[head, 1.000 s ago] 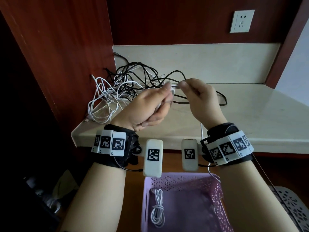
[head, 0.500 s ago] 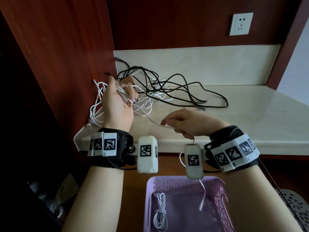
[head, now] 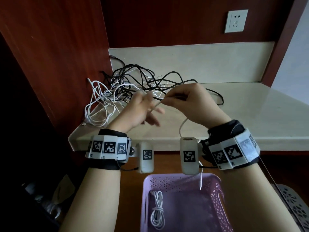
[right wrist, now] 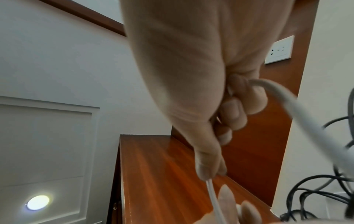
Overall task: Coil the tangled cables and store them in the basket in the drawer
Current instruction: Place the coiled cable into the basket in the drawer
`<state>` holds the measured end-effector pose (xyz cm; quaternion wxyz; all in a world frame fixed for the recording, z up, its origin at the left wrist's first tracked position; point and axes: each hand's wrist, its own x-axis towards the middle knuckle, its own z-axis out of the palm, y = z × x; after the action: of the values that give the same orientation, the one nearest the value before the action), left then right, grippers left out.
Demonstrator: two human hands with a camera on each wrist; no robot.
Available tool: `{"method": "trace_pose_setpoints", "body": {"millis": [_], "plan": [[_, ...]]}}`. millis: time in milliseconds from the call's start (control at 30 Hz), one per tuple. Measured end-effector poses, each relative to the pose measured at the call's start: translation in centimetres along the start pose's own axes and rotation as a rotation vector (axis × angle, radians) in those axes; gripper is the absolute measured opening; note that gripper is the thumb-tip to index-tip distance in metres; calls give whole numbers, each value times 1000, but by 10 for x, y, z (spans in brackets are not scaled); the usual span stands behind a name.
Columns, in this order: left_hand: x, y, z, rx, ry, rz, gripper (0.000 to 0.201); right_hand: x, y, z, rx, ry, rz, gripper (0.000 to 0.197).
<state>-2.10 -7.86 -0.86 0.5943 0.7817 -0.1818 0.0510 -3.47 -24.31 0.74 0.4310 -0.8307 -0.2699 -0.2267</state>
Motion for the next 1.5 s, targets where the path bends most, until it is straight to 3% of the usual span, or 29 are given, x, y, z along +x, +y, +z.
{"method": "trace_pose_setpoints", "body": {"millis": [67,133,233,333,500,600,733,800,967,1033,1167,1267,1367,1433,1500], "plan": [[-4,3,4,152,-120,-8,39,3,5,1,50,107,44,12],[-8,9,5,158,-153,-27,51,4,10,1,104,158,80,22],[-15,18,0,141,-246,-50,68,3,14,0,64,153,94,38],[-18,20,-8,129,-405,-13,64,2,14,0,60,94,110,45],[-17,16,-12,-152,-489,8,45,4,17,3,310,66,122,18],[-14,11,-15,-421,-531,74,41,4,21,2,333,19,161,11],[-5,10,-15,-807,-317,124,45,1,26,-1,342,-125,209,24],[-1,8,-12,-912,-229,155,45,2,26,2,264,-125,197,29],[3,5,-10,-1069,-6,208,45,3,27,10,118,-58,151,3],[3,5,-12,-1111,100,238,45,2,28,12,102,-90,165,9],[3,8,-16,-1149,260,288,59,-2,27,17,9,-263,185,30],[2,11,-20,-1104,383,273,45,-2,26,22,-23,-404,230,27],[2,10,-22,-973,516,244,39,-2,24,23,-3,-416,258,13],[4,8,-24,-880,602,236,36,-2,23,21,-18,-395,195,3],[7,6,-25,-795,602,233,36,-2,23,19,-45,-405,129,11]]}}
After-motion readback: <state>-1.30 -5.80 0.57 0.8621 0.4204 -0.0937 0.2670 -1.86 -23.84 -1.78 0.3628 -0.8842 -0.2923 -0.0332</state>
